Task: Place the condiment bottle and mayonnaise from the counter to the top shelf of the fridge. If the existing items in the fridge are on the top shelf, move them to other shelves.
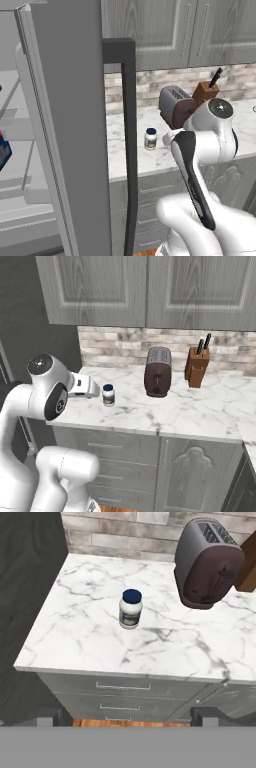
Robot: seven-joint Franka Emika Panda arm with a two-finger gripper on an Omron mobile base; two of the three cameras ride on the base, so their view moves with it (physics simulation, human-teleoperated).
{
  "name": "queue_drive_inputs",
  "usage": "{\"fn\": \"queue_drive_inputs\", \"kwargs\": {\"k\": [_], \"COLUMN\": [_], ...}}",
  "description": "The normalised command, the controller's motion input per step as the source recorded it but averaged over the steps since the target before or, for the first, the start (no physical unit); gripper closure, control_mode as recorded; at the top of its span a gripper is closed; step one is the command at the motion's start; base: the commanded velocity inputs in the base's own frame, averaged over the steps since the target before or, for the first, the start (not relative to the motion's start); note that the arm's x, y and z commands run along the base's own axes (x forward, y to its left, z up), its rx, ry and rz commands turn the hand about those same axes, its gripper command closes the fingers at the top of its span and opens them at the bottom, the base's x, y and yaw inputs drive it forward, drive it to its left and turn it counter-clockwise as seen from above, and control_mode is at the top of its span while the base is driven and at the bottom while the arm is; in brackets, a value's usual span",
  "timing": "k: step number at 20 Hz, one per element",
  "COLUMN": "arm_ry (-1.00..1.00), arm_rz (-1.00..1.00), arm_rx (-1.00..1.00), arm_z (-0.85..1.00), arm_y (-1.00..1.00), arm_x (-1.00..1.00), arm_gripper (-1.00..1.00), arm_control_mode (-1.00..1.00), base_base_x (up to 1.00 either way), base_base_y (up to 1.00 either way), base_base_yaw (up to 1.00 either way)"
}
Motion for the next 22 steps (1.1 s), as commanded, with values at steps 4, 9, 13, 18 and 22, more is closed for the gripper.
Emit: {"fn": "queue_drive_inputs", "kwargs": {"k": [4,9,13,18,22], "arm_ry": [0.14,0.15,0.12,0.02,0.0], "arm_rz": [0.0,0.0,0.0,-0.01,-0.04], "arm_rx": [0.0,0.04,0.06,0.01,0.0], "arm_z": [-0.63,-0.43,-0.27,-0.3,-0.55], "arm_y": [0.2,0.0,-0.03,0.0,0.0], "arm_x": [1.0,0.84,0.65,0.52,0.56], "arm_gripper": [-1.0,-1.0,-1.0,-1.0,-1.0], "arm_control_mode": [-1.0,-1.0,-1.0,-1.0,-1.0], "base_base_x": [0.0,0.0,0.0,0.0,0.0], "base_base_y": [0.0,0.0,0.0,0.0,0.0], "base_base_yaw": [0.0,0.0,0.0,0.0,0.0]}}
